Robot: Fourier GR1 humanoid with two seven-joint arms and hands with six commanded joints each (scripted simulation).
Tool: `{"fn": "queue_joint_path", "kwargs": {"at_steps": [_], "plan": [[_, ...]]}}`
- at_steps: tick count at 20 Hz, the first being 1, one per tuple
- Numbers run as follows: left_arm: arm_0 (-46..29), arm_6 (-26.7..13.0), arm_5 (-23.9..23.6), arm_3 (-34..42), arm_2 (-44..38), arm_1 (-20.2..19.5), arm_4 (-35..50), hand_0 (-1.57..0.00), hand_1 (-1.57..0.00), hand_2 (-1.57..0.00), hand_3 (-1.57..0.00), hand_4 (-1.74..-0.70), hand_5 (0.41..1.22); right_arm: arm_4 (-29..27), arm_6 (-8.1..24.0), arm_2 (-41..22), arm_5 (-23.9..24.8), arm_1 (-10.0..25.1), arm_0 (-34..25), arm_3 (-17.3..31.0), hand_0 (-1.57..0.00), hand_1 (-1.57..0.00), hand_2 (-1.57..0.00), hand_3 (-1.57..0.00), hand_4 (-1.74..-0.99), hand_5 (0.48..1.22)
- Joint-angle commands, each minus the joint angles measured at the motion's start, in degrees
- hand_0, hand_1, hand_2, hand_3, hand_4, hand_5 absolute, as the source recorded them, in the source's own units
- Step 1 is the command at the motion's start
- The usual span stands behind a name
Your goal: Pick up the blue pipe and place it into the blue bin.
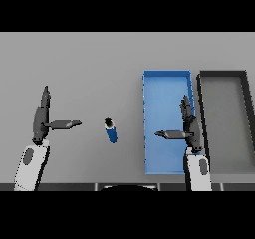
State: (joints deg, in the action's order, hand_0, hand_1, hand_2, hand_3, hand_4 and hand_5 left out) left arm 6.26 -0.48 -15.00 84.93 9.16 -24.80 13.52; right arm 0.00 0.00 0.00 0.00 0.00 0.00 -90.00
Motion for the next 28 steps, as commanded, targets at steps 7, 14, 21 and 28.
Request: {"fn": "queue_joint_path", "kwargs": {"at_steps": [7, 14, 21, 28], "plan": [[-0.9, 3.2, 7.1, -0.2, 1.7, -2.8, 0.8, 0.0, 0.0, 0.0, 0.0, -1.19, 0.605, 2.9, -2.6, -1.3, -1.9, 4.0, 1.6, -0.8, 0.0, 0.0, 0.0, 0.0, -1.254, 0.598], [-1.9, 8.2, 20.8, -1.9, 2.8, -9.6, 2.8, 0.0, 0.0, 0.0, 0.0, -1.17, 0.605, 9.1, -2.1, -5.4, -3.7, 8.5, 5.3, -6.1, 0.0, 0.0, 0.0, 0.0, -1.228, 0.595], [-4.3, 5.3, 29.0, 5.5, 10.0, -12.2, 1.4, 0.0, 0.0, 0.0, 0.0, -1.18, 0.544, 8.5, -3.7, -5.4, -4.5, 8.6, 4.6, -5.1, 0.0, 0.0, 0.0, 0.0, -1.242, 0.618], [-2.5, 1.7, 29.9, 7.3, 16.7, -7.2, -2.4, 0.0, 0.0, 0.0, 0.0, -1.21, 0.488, 8.3, -4.1, -5.5, -4.7, 8.3, 4.7, -5.3, 0.0, 0.0, 0.0, 0.0, -1.296, 0.651]]}}
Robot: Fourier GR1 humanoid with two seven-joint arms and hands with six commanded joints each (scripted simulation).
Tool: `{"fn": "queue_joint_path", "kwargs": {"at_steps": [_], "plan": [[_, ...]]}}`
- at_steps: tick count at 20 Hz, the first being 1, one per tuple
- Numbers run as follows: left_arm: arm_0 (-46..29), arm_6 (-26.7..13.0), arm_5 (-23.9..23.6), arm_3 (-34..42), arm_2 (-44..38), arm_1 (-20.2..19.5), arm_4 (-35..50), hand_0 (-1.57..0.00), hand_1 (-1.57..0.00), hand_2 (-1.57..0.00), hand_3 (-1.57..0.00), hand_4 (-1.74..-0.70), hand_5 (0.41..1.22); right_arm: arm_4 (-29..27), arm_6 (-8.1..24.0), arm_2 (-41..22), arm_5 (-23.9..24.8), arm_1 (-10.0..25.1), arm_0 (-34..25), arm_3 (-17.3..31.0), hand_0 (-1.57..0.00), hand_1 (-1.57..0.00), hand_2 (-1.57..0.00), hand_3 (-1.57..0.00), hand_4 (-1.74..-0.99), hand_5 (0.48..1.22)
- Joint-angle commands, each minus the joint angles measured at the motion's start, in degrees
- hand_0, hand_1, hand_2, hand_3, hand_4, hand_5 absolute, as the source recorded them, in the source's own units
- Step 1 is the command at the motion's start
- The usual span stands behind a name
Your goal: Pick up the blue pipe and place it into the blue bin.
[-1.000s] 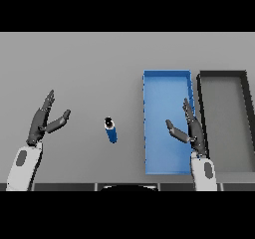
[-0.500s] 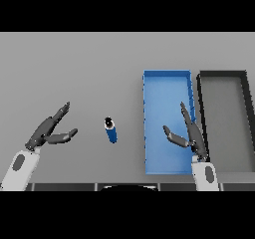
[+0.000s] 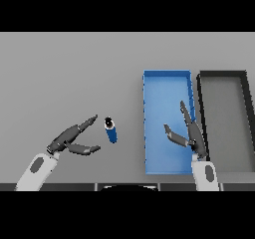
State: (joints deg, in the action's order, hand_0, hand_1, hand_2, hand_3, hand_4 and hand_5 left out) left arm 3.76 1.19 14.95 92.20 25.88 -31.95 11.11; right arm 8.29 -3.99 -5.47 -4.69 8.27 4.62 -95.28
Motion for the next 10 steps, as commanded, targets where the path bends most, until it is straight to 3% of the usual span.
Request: {"fn": "queue_joint_path", "kwargs": {"at_steps": [1, 4, 10], "plan": [[0.1, 0.7, -0.4, -0.3, 0.6, 0.9, -0.8, 0.0, 0.0, 0.0, 0.0, -1.2, 0.483, -0.2, 0.2, 0.0, -0.2, 0.0, 0.3, 0.0, 0.0, 0.0, 0.0, 0.0, -1.299, 0.654], [0.6, 3.0, -2.5, -1.8, 2.6, 4.6, -4.2, 0.0, 0.0, 0.0, 0.0, -1.22, 0.491, -0.6, 0.8, 0.5, -0.1, 0.3, 0.3, -0.4, 0.0, 0.0, 0.0, 0.0, -1.3, 0.652], [4.1, 3.6, -5.1, -7.9, 4.0, 11.7, -6.7, 0.0, 0.0, 0.0, 0.0, -1.22, 0.502, -0.9, 1.3, 0.8, -0.4, 0.5, 0.9, -0.8, 0.0, 0.0, 0.0, 0.0, -1.32, 0.655]]}}
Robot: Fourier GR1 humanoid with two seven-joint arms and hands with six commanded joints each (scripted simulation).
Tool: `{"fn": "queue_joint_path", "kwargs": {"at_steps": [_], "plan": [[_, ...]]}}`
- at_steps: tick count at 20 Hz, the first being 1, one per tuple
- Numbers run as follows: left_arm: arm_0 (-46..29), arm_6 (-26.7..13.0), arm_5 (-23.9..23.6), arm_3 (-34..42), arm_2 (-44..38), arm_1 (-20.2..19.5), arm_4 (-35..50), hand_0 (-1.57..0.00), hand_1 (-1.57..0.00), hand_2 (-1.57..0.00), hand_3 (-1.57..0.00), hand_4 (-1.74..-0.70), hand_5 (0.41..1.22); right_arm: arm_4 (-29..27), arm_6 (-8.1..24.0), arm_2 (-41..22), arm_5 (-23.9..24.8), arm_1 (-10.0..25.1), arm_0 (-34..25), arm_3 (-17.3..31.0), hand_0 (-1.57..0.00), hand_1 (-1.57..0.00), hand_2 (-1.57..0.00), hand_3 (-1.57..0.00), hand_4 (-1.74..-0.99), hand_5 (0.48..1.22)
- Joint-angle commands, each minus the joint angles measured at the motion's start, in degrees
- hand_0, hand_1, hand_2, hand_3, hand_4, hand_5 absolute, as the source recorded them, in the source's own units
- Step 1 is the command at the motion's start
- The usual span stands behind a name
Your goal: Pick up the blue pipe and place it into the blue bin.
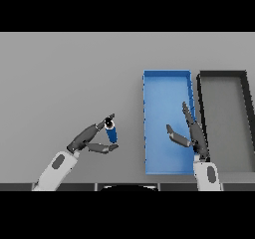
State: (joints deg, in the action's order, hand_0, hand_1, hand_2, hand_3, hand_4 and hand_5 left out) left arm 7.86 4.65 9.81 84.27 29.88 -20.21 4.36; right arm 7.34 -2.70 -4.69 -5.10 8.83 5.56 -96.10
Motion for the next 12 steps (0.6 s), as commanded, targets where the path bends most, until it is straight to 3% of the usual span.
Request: {"fn": "queue_joint_path", "kwargs": {"at_steps": [1, 5, 9, 10, 11, 12], "plan": [[0.6, 0.6, 0.0, -1.5, 0.1, 0.8, -0.3, 0.0, 0.0, 0.0, 0.0, -1.21, 0.499, 1.0, -0.3, -0.5, 0.3, -0.2, 0.2, 0.5, 0.0, 0.0, 0.0, 0.0, -1.318, 0.657], [3.2, 1.8, -1.6, -5.6, 1.3, 3.9, -3.4, 0.0, 0.0, 0.0, 0.0, -1.16, 0.491, 0.3, -0.2, -0.3, 0.2, -0.1, 1.1, -1.1, 0.0, 0.0, 0.0, 0.0, -1.323, 0.665], [4.7, 1.8, 0.2, -8.1, 0.5, 7.5, 0.0, 0.0, 0.0, -0.08, -0.07, -1.24, 0.566, 0.0, 0.2, -0.1, -0.1, 0.1, 0.7, -0.9, 0.0, 0.0, 0.0, 0.0, -1.322, 0.664], [4.7, 2.4, 0.3, -9.0, 0.3, 7.8, 0.2, 0.0, -0.09, -0.21, -0.2, -1.28, 0.607, 0.0, 0.0, -0.2, -0.2, 0.1, 1.1, -1.0, 0.0, 0.0, 0.0, 0.0, -1.32, 0.664], [4.4, 1.8, 0.7, -8.8, 0.4, 8.6, 1.1, -0.09, -0.25, -0.39, -0.47, -1.31, 0.73, 0.2, 0.2, -0.7, -0.1, -0.4, 1.0, -1.1, 0.0, 0.0, 0.0, 0.0, -1.319, 0.663], [4.3, 2.0, 1.0, -9.7, -0.1, 9.3, 2.2, -0.34, -0.5, -0.63, -0.69, -1.39, 0.828, 0.1, 0.4, -0.3, -0.2, -0.1, 0.6, -1.1, 0.0, 0.0, 0.0, 0.0, -1.322, 0.666]]}}
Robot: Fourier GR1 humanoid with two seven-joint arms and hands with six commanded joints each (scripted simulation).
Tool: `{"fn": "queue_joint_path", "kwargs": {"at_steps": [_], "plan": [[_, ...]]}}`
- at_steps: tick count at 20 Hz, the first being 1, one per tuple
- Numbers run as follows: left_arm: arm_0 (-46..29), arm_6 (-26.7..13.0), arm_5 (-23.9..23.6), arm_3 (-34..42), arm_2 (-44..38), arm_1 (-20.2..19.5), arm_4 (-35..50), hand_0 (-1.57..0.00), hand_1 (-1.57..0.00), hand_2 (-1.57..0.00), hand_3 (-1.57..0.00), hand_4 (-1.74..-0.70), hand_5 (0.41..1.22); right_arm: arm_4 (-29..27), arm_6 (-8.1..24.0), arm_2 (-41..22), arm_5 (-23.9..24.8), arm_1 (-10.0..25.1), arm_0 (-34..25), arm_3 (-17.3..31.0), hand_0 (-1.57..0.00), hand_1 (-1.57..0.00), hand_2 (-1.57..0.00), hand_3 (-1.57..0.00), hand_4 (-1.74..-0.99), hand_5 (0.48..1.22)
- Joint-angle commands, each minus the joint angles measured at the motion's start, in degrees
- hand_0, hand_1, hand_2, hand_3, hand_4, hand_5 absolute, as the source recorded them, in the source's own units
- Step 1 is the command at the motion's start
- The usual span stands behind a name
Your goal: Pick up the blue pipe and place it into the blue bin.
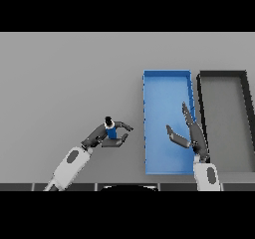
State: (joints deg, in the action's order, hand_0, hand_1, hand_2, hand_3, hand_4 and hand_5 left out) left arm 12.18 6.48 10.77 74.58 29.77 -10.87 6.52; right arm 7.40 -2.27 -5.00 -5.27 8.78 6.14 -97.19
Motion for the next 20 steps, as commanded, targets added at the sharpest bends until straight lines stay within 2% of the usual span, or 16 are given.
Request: {"fn": "queue_joint_path", "kwargs": {"at_steps": [1, 2, 4, 6, 8, 11, 13, 15, 17, 20], "plan": [[0.0, 0.2, -0.1, 0.1, -0.5, 0.4, 0.5, -0.59, -0.71, -0.82, -0.84, -1.45, 0.906, 0.1, -0.3, 0.2, 0.1, 0.3, 0.0, 0.3, 0.0, 0.0, 0.0, 0.0, -1.319, 0.666], [-0.5, 0.2, 0.2, 1.3, 0.1, 1.0, 0.4, -0.78, -0.89, -0.97, -0.98, -1.51, 0.969, 0.5, 0.2, 0.1, 0.5, 0.0, -0.6, 0.8, 0.0, 0.0, 0.0, 0.0, -1.313, 0.665], [-0.9, 0.1, 0.5, 1.7, 0.2, 0.7, 0.1, -1.07, -1.13, -1.18, -1.18, -1.59, 1.06, 0.2, -0.1, 0.5, 0.1, 0.5, -0.3, 0.8, 0.0, 0.0, 0.0, 0.0, -1.31, 0.665], [-0.6, 0.1, -0.5, 1.6, 1.2, 1.3, -1.3, -1.25, -1.29, -1.32, -1.31, -1.64, 1.118, 0.8, 0.3, -0.2, 0.1, 0.2, -0.4, 0.7, 0.0, 0.0, 0.0, 0.0, -1.302, 0.666], [-0.9, 1.3, -1.2, 2.3, 1.2, 1.4, -1.3, -1.36, -1.39, -1.41, -1.38, -1.67, 1.155, 0.8, -0.6, 0.2, 0.3, 0.4, -0.2, 1.0, 0.0, 0.0, 0.0, 0.0, -1.288, 0.664], [-1.0, 3.1, -1.7, 5.9, 1.8, 1.9, -0.8, -1.47, -1.48, -1.49, -1.43, -1.7, 1.187, 1.3, 0.8, -0.2, 0.6, -0.2, -1.4, 2.0, 0.0, 0.0, 0.0, 0.0, -1.279, 0.656], [-0.2, 3.3, -2.3, 7.8, 1.9, 2.5, -0.9, -1.5, -1.51, -1.52, -1.45, -1.71, 1.199, 1.0, -0.7, 0.3, 0.4, 0.4, -1.2, 1.8, 0.0, 0.0, 0.0, 0.0, -1.28, 0.66], [0.6, 3.6, -1.7, 9.6, 2.3, 3.0, -0.3, -1.53, -1.53, -1.54, -1.45, -1.72, 1.207, 2.2, -0.4, -0.1, 1.0, 0.4, -1.2, 1.7, 0.0, 0.0, 0.0, 0.0, -1.275, 0.666], [1.9, 1.0, -1.4, 12.3, 2.2, 3.2, 1.0, -1.54, -1.55, -1.55, -1.45, -1.72, 1.212, 2.8, -1.6, -0.3, 0.9, 0.8, -0.5, 1.8, 0.0, 0.0, 0.0, 0.0, -1.278, 0.678], [3.0, -2.7, -1.3, 15.1, 2.8, 3.2, 1.6, -1.56, -1.56, -1.56, -1.45, -1.72, 1.216, 3.1, -0.7, -0.3, 0.9, 1.1, -0.8, 1.7, 0.0, 0.0, 0.0, 0.0, -1.272, 0.684]]}}
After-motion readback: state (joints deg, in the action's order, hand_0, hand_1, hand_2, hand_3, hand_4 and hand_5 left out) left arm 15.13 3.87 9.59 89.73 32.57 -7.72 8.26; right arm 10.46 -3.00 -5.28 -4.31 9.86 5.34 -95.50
